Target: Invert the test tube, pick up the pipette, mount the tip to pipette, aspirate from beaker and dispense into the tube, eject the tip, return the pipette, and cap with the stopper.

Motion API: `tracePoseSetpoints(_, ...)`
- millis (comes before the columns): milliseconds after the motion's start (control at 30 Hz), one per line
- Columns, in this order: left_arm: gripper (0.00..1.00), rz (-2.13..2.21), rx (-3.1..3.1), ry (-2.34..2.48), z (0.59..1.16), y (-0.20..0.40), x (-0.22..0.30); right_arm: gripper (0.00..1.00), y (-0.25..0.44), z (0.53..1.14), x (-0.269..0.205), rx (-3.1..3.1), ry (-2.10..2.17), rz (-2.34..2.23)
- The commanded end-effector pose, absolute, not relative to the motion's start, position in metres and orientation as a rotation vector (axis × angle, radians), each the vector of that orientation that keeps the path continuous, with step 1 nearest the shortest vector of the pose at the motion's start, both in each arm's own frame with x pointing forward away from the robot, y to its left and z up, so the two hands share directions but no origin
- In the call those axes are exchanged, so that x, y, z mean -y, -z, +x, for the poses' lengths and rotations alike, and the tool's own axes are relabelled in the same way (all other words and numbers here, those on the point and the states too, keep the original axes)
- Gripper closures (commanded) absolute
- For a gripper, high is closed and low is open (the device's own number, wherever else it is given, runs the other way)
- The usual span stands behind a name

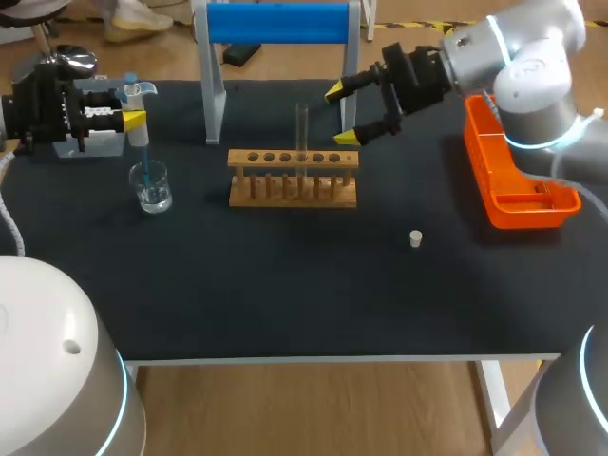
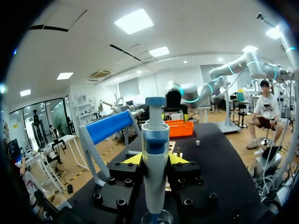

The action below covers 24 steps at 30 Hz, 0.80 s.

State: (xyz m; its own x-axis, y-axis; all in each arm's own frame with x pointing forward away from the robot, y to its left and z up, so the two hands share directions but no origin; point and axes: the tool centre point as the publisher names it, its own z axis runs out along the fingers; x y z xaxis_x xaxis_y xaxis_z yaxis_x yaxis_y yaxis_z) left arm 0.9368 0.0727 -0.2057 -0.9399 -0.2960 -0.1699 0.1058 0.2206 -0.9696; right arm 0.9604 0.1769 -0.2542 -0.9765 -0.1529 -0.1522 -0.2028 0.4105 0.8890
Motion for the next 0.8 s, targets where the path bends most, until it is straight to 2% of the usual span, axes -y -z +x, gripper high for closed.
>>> tracePoseSetpoints(33,1.0,-0.179,-2.181,1.77,0.936,0.205,-0.073,0.0,0.262,0.974,-0.188,-2.624,-1.668,-0.351)
tracePoseSetpoints(800,1.0,-0.179,-2.181,1.77,0.936,0.205,-0.073,0.0,0.289,0.996,-0.238,-2.702,-1.657,-0.291)
